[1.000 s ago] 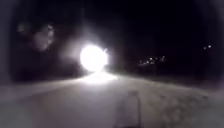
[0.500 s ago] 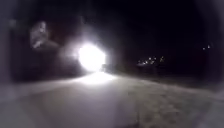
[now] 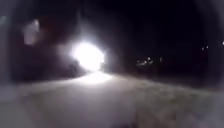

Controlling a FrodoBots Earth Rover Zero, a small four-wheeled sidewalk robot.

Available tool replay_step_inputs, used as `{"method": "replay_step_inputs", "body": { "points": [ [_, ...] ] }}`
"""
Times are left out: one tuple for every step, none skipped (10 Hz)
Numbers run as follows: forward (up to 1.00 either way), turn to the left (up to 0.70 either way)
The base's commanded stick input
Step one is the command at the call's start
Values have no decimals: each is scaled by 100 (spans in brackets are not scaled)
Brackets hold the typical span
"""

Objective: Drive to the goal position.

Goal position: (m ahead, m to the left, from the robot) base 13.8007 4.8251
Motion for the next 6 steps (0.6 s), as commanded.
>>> {"method": "replay_step_inputs", "body": {
  "points": [
    [100, 0],
    [100, 1],
    [100, 32],
    [100, 40],
    [100, 40],
    [100, 40]
  ]
}}
